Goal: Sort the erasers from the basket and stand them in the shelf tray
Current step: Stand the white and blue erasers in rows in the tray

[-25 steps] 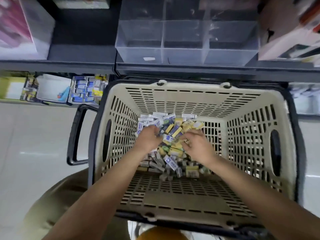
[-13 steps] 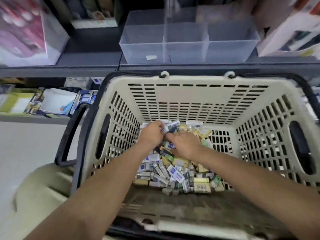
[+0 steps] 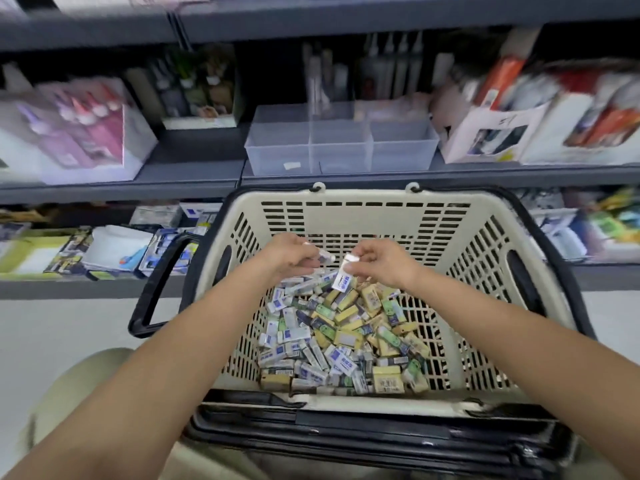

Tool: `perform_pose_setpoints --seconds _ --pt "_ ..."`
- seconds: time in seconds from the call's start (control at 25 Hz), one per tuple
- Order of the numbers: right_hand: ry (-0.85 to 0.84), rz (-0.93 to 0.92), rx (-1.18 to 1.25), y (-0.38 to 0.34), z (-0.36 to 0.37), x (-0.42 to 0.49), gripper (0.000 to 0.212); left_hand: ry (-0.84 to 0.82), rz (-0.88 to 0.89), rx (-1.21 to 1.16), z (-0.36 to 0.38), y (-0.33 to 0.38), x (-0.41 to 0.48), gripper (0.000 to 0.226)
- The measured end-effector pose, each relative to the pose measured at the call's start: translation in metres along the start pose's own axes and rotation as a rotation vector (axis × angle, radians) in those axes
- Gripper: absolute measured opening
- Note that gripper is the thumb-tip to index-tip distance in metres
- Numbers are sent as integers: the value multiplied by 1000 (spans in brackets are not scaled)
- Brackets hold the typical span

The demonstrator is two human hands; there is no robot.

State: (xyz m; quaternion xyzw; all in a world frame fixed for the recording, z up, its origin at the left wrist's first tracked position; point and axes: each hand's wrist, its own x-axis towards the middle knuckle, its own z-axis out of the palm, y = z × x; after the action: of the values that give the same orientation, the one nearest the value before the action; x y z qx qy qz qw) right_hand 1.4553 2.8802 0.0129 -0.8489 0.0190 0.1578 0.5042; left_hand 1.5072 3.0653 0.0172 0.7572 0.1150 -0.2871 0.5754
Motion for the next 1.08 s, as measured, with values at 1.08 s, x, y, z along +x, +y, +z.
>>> perform_pose_setpoints --seconds 1.08 --pt "-80 -184 -996 52 59 83 36 120 -288 -439 -4 -8 18 4"
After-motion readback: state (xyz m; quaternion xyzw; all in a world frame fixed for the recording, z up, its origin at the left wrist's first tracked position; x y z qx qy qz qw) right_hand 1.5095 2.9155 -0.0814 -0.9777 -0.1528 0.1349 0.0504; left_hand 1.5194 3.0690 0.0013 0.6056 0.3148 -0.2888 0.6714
